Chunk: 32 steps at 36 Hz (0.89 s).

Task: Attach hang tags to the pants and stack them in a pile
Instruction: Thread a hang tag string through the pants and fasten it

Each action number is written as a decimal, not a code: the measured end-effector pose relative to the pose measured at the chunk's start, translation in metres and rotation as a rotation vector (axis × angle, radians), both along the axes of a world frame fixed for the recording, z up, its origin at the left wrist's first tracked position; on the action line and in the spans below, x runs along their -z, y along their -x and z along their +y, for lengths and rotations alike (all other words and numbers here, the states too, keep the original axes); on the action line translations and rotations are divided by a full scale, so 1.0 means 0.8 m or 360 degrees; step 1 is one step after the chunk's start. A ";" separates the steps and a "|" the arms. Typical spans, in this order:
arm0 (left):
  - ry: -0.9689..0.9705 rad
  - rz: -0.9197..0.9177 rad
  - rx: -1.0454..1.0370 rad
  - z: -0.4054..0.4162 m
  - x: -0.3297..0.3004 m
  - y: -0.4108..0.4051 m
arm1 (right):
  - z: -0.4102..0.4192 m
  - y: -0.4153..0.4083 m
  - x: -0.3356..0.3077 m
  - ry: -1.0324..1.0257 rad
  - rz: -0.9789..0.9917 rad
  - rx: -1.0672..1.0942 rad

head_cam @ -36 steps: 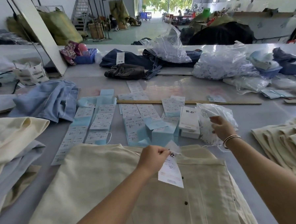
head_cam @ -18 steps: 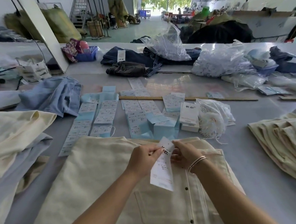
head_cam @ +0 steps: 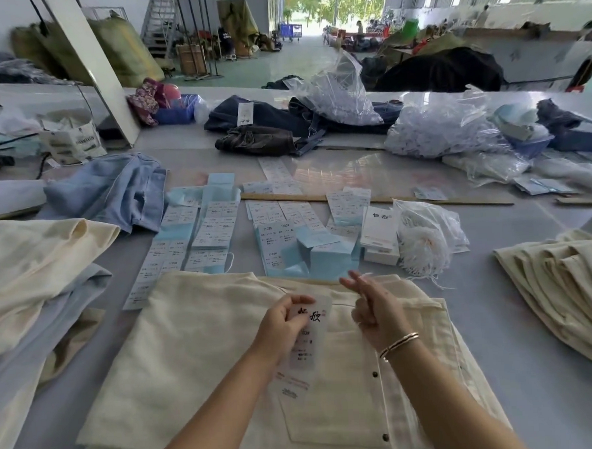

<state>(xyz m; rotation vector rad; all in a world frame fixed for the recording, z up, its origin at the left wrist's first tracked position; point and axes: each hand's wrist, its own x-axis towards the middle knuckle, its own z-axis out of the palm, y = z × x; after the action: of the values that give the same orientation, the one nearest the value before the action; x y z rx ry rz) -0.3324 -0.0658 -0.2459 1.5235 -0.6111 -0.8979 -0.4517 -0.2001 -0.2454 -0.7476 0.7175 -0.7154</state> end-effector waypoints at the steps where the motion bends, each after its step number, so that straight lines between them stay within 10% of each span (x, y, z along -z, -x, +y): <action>1: 0.0010 0.0032 -0.0032 -0.004 0.002 0.006 | 0.010 -0.003 0.005 0.0006 0.0028 -0.0028; 13: 0.0344 -0.0068 -0.0258 -0.026 0.024 0.023 | 0.041 -0.019 0.018 0.0315 0.0119 0.0317; 22: 0.0479 0.0355 -0.0389 -0.013 0.040 0.016 | 0.052 -0.030 0.037 0.1052 0.0468 -0.0134; 32: 0.0588 0.0529 -0.0402 -0.013 0.035 0.012 | 0.055 -0.028 0.037 0.1091 0.0506 -0.0166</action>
<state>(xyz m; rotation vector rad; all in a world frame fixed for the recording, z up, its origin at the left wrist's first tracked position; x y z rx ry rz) -0.3417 -0.0766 -0.2739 1.0611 -0.3111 -0.7713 -0.4297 -0.1563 -0.2749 -1.5400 0.7127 -0.7594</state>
